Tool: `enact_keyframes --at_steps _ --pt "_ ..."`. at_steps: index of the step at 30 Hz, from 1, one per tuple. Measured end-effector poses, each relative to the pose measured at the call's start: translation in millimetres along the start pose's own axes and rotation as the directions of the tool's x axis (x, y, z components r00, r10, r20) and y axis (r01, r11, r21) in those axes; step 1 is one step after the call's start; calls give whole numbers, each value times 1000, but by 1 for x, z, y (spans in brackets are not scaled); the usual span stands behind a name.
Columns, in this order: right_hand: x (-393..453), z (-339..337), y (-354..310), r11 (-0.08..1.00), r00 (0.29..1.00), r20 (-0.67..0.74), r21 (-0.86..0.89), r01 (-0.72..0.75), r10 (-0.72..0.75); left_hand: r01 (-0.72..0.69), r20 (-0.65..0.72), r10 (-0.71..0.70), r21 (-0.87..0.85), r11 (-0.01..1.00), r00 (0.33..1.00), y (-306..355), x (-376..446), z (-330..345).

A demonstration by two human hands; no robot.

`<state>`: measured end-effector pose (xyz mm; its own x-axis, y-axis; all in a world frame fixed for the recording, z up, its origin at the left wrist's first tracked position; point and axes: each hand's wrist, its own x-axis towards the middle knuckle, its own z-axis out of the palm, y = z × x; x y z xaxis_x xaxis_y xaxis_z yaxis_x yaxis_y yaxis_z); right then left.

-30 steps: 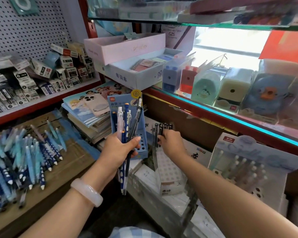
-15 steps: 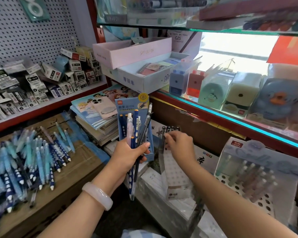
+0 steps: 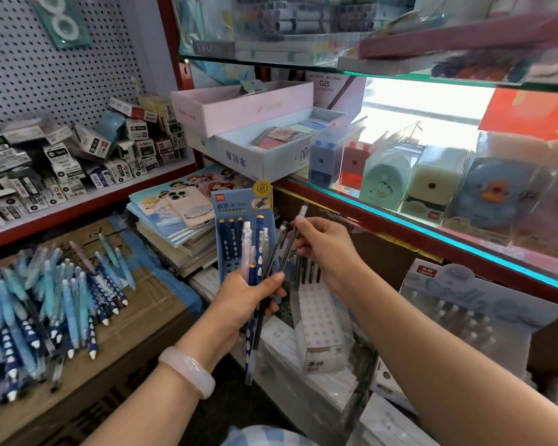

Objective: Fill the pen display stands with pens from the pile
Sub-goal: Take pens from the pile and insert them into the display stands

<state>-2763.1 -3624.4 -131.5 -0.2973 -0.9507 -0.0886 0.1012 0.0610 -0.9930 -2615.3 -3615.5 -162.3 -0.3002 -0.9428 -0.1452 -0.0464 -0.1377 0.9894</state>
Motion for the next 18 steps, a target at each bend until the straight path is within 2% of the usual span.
enact_keyframes --at_steps 3,4,6,8,11,14,18 --pt "3 -15 -12 996 990 -126 66 64 -56 14 -108 -19 -49 999 994 -2 4 -4" --pt "6 -21 -15 994 979 -181 30 105 -98 20 -148 -28 -51 999 989 -4 6 -6" --pt "10 -35 -19 949 933 -246 -240 203 -262 26 -207 -38 -62 998 978 -7 8 -9" --pt "12 -41 -13 829 902 -195 -502 246 -386 17 -231 -34 -78 997 972 -8 10 -9" --pt "15 -40 10 704 927 -96 -680 205 -363 11 -243 -33 -92 996 970 -7 12 -6" --pt "20 -35 33 650 959 -63 -747 139 -278 17 -247 -40 -95 995 968 -8 14 -4" --pt "25 -28 51 568 972 -35 -816 107 -234 2 -276 -24 -79 997 961 -7 19 -6"
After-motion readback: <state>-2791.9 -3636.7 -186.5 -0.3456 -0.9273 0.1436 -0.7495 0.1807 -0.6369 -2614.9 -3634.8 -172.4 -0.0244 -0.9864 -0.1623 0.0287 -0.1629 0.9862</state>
